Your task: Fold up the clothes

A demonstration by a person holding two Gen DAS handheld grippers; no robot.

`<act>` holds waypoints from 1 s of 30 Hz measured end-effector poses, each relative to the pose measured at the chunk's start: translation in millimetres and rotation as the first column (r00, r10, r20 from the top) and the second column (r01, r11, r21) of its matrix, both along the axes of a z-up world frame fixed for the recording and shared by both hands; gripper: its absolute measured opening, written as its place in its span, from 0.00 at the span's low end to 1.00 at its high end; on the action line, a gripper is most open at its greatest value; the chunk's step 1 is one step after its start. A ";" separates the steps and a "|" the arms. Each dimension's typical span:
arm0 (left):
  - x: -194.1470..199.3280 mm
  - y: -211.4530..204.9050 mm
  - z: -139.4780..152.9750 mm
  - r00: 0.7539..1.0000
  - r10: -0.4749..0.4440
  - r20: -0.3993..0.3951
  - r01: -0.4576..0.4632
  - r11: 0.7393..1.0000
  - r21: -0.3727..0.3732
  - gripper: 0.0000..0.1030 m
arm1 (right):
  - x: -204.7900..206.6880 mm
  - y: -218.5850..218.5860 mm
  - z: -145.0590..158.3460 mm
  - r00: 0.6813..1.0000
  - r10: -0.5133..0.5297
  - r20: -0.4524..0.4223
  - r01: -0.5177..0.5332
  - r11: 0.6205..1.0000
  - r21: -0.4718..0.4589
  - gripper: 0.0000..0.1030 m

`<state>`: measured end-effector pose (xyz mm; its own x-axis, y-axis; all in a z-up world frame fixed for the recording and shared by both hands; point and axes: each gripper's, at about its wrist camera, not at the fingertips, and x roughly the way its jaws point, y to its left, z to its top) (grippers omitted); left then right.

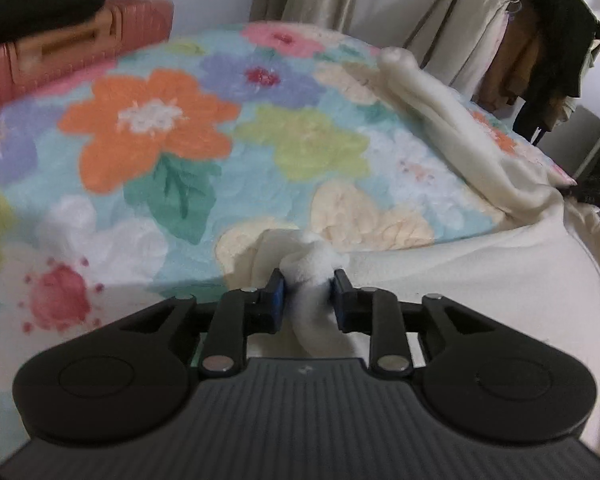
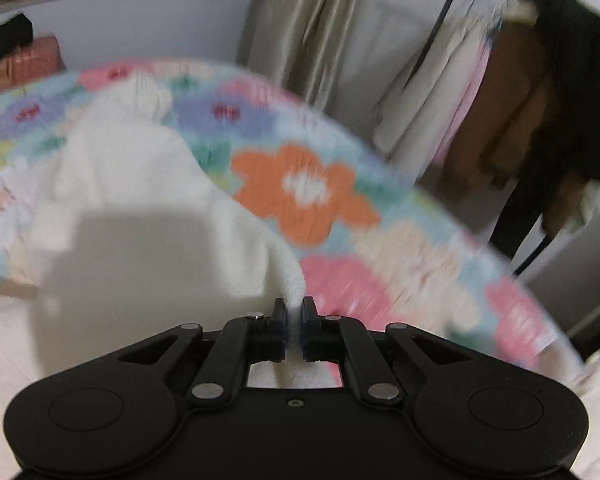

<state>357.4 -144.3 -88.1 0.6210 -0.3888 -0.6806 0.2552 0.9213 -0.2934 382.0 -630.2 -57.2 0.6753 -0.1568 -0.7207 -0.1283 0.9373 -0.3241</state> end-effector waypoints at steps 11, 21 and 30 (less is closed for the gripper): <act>35.6 9.0 13.1 0.998 0.003 -0.066 0.004 0.994 0.105 0.48 | 18.4 -4.6 10.7 0.992 -0.128 0.006 0.128 0.989 -0.079 0.41; 46.5 29.1 44.0 0.995 0.092 -0.042 -0.092 0.996 0.010 0.45 | 31.8 121.4 47.9 0.986 0.155 0.067 -0.166 0.962 0.216 0.50; 38.2 16.2 47.8 0.994 0.077 -0.080 -0.073 0.996 0.042 0.47 | 99.8 212.3 -9.9 0.972 0.235 -0.003 -0.234 0.964 -0.130 0.53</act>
